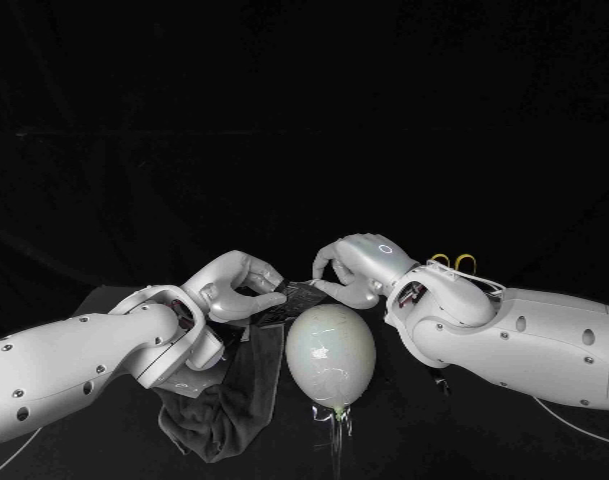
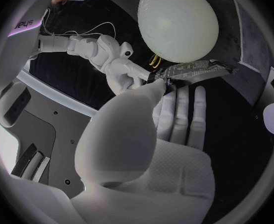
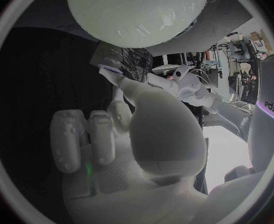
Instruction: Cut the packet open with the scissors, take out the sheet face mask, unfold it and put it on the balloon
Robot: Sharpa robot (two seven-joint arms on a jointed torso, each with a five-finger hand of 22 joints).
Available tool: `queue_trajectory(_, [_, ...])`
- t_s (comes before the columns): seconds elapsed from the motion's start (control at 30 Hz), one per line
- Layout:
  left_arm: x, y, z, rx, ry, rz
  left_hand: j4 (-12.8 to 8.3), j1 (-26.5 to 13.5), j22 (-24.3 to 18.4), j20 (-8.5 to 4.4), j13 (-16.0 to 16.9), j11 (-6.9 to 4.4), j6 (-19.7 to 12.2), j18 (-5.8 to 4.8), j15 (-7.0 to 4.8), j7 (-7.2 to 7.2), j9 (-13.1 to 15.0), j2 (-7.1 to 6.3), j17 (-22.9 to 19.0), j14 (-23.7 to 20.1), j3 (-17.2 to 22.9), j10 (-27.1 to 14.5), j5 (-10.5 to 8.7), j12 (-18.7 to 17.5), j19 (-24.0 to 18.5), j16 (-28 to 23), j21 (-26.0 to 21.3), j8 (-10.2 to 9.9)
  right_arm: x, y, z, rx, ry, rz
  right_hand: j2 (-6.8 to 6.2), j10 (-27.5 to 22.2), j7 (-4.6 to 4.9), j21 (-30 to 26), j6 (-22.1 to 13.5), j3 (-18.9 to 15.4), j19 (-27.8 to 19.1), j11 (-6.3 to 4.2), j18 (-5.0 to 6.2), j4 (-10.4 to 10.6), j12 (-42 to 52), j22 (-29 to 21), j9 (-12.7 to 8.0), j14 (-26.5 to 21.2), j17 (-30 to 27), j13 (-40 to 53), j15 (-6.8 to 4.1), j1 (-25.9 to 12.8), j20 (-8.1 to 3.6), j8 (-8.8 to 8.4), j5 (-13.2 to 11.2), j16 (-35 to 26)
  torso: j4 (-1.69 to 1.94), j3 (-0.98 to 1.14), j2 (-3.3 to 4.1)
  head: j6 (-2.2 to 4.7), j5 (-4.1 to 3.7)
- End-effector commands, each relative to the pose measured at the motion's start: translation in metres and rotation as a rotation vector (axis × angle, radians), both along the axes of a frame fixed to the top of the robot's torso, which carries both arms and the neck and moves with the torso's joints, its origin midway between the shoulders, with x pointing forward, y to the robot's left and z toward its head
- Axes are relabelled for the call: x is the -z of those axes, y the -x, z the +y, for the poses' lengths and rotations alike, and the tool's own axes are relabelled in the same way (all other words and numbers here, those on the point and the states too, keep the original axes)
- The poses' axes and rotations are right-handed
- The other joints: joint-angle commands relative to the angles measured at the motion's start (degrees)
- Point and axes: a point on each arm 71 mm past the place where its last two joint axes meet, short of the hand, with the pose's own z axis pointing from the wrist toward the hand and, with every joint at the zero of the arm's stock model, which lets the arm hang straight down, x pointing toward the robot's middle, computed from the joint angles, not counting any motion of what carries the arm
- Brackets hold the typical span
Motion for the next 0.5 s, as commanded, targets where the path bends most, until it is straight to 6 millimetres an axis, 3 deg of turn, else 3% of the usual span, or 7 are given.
queue_trajectory(0.03, [-0.0019,0.0005,-0.0019,0.009,0.009,-0.003,0.1,-0.1,0.0,-0.07,0.0,-0.03,0.4,0.91,0.1,0.05,3.6,0.3,-0.1,0.0,0.2,0.5,0.35,0.3,-0.3,0.3,0.2,0.2,-0.0006,0.0012,0.0007,-0.015,-0.004,-0.016,1.57,0.8,-0.59,1.1,1.3,1.0,5.5,-0.77,-0.54,0.1,1.2,14.8,0.2,6.1,15.1,3.7,-0.15,1.1,0.16,0.71,0.1,0.3,0.0,0.01,-0.03,-0.03,0.08])
queue_trajectory(0.13, [-0.0019,0.0005,-0.0017,0.009,0.009,-0.003,0.1,-0.1,0.0,-0.07,0.0,-0.03,0.4,0.91,0.1,0.05,3.6,0.3,-0.1,0.0,0.2,0.5,0.35,0.3,-0.3,0.3,0.2,0.2,-0.0022,0.0022,0.0002,-0.023,-0.026,-0.032,2.52,1.6,-0.87,1.9,1.6,1.4,5.9,-1.06,-0.72,0.3,2.3,15.0,0.4,6.1,15.1,4.4,-0.41,1.1,0.0,1.17,0.1,0.3,-0.02,0.02,-0.01,-0.02,0.11])
queue_trajectory(0.2, [-0.0019,0.0005,-0.0017,0.009,0.009,-0.003,0.1,-0.1,0.0,-0.07,0.0,-0.03,0.4,0.91,0.1,0.05,3.6,0.3,-0.1,0.0,0.2,0.5,0.35,0.3,-0.3,0.3,0.2,0.2,-0.0032,0.0029,-0.0001,-0.029,-0.039,-0.043,4.58,3.0,-1.02,2.2,2.5,2.1,6.0,-1.25,-0.8,1.5,4.5,15.1,0.8,6.1,15.1,5.7,-0.63,0.3,-0.2,2.0,0.1,0.3,-0.03,0.02,0.0,-0.01,0.13])
queue_trajectory(0.5, [-0.0015,0.0002,-0.001,0.008,0.006,0.0,0.1,-0.1,0.0,-0.07,0.0,-0.03,0.4,0.91,0.1,0.05,3.6,0.3,-0.1,0.0,0.2,0.5,0.35,0.3,-0.3,0.3,0.2,0.2,-0.007,0.0061,-0.0037,-0.041,-0.088,-0.079,5.41,4.3,-1.45,2.2,2.9,2.5,6.0,-1.68,-0.8,1.9,6.4,15.1,1.3,6.1,15.1,6.8,-0.96,-0.1,-0.57,2.99,0.1,0.3,-0.05,0.04,0.01,-0.02,0.22])
